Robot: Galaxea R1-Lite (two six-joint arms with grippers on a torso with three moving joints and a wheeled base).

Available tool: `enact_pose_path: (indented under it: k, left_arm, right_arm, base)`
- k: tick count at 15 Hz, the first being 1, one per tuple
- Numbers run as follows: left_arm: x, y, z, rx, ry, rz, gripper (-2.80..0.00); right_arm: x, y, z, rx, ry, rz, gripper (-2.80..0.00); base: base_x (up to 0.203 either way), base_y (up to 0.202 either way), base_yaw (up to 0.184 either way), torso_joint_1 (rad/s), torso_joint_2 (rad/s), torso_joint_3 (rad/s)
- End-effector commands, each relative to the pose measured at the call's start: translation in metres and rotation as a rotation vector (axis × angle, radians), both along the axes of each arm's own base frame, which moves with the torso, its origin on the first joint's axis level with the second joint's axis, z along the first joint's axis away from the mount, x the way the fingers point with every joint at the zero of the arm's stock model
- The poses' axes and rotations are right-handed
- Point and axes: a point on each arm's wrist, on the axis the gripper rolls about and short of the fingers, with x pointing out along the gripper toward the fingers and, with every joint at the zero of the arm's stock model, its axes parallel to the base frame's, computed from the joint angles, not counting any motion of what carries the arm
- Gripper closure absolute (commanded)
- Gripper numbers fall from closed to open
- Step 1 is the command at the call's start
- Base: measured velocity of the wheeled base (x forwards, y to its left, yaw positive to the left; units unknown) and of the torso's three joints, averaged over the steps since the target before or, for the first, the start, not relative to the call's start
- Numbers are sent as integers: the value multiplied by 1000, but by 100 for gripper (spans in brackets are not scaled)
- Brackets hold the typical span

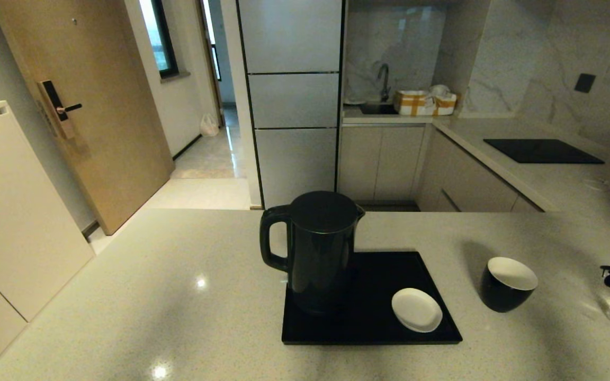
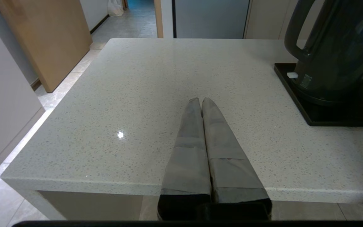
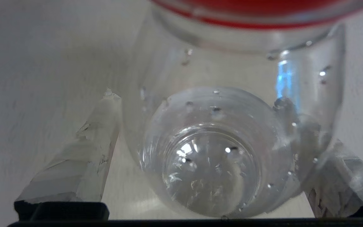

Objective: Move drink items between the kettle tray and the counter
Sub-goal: Return the bottled water to its original position

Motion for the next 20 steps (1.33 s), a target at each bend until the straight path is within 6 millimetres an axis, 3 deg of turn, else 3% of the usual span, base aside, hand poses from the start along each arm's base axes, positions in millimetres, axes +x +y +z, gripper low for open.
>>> enact_pose_path:
  k: [1, 7, 10, 13, 16, 18, 20]
  left_arm:
    - [0, 0, 0, 0, 1, 1, 0]
    - [0, 0, 0, 0, 1, -1, 0]
    - [0, 0, 0, 0, 0, 1, 0]
    - [0, 0, 0, 0, 0, 0, 0]
    - [0, 0, 0, 0, 1, 0, 0]
    - [0, 0, 0, 0, 0, 1, 0]
    - [0, 0, 0, 0, 1, -1, 0]
  right_arm:
    - [7, -5, -12, -2, 15, -1, 0]
    - [4, -2, -4, -27, -22, 0, 0]
    - [-3, 16, 42, -69, -100, 32, 0]
    - [-9, 68, 123, -139, -241, 150, 0]
    - [-10, 150, 196, -151, -324, 323, 0]
    - [-7, 203, 217, -134, -325, 449, 0]
    - [-7, 250, 213, -106, -269, 581, 0]
  base:
    - [0, 0, 0, 0, 0, 0]
    - [0, 0, 0, 0, 0, 0]
    - [0, 0, 0, 0, 0, 0]
    - [0, 0, 0, 0, 0, 0]
    - [0, 0, 0, 0, 0, 0]
    - [0, 0, 0, 0, 0, 0]
    - [0, 0, 0, 0, 0, 0]
